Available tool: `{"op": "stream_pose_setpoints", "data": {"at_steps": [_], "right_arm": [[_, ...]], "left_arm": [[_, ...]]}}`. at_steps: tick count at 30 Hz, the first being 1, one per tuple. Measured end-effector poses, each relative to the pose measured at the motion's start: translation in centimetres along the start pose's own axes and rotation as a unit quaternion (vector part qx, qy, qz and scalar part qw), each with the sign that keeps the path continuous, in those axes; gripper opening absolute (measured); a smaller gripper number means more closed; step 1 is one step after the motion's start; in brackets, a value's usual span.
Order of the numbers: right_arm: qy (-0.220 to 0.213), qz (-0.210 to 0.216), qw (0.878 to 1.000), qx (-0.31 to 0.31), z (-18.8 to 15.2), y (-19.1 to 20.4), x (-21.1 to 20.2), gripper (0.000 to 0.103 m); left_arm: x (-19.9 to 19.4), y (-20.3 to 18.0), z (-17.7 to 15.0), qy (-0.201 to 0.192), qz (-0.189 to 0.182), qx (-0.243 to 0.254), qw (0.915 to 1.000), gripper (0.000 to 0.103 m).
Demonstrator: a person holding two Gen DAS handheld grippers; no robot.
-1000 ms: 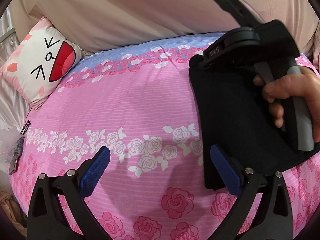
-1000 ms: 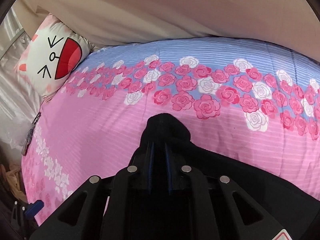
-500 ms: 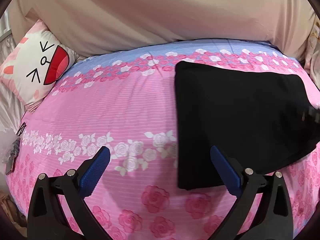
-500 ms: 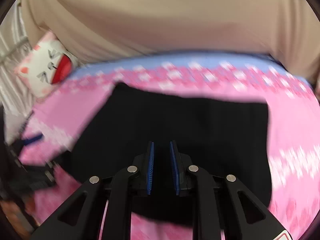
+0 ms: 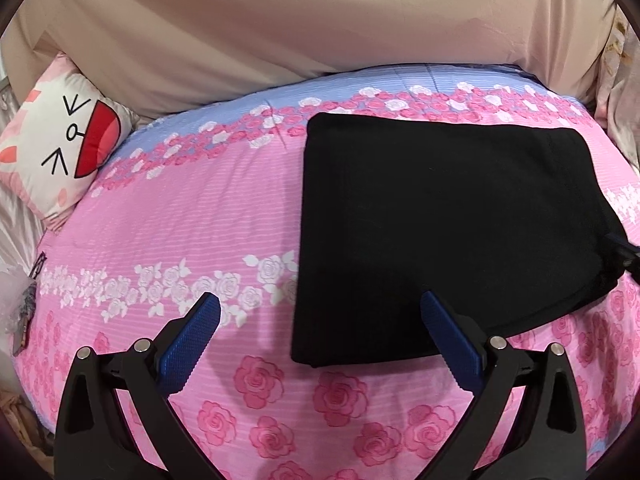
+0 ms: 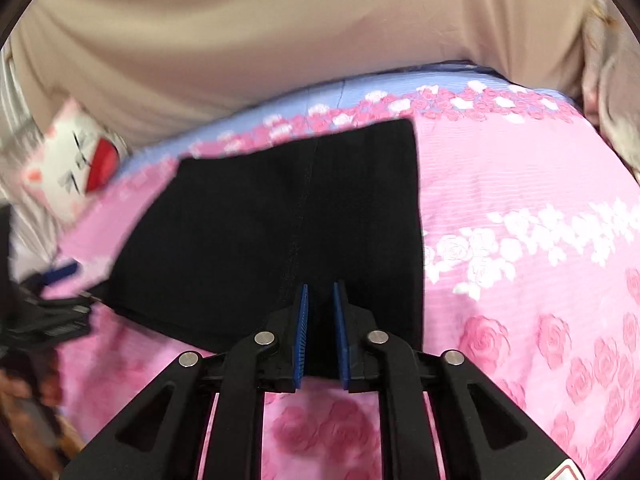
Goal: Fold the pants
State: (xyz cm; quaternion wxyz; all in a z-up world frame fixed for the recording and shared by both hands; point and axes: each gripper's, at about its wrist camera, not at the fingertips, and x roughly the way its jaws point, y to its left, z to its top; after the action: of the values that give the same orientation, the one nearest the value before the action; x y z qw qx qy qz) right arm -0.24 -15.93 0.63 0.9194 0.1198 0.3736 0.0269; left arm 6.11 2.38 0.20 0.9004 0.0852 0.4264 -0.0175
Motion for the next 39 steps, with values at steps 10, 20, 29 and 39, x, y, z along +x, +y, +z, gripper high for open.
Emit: {"op": "stream_pose_setpoints", "data": {"at_steps": [10,20,29,39], "right_arm": [[-0.004,0.021,0.997,0.075,-1.4,-4.9,-2.6,0.048],[0.019,0.026,0.999,0.026,-1.6,-2.3,0.7,0.046],[0.018,0.04,0.999,-0.006,-1.2,-0.9,0.6,0.03],[0.046,0.012,0.998,0.038,-2.4,-5.5,-0.8,0.048]], "left_arm": [[1.9,2.1,0.5,0.027,-0.052,-0.07,0.9958,0.098],[5.5,3.0,0.2,0.089,-0.139,-0.133,0.9773,0.098],[4.7,2.7,0.4,0.065,-0.102,-0.11,0.9866,0.098],[4.3,2.9,0.3,0.055,-0.088,-0.081,0.9913,0.098]]}}
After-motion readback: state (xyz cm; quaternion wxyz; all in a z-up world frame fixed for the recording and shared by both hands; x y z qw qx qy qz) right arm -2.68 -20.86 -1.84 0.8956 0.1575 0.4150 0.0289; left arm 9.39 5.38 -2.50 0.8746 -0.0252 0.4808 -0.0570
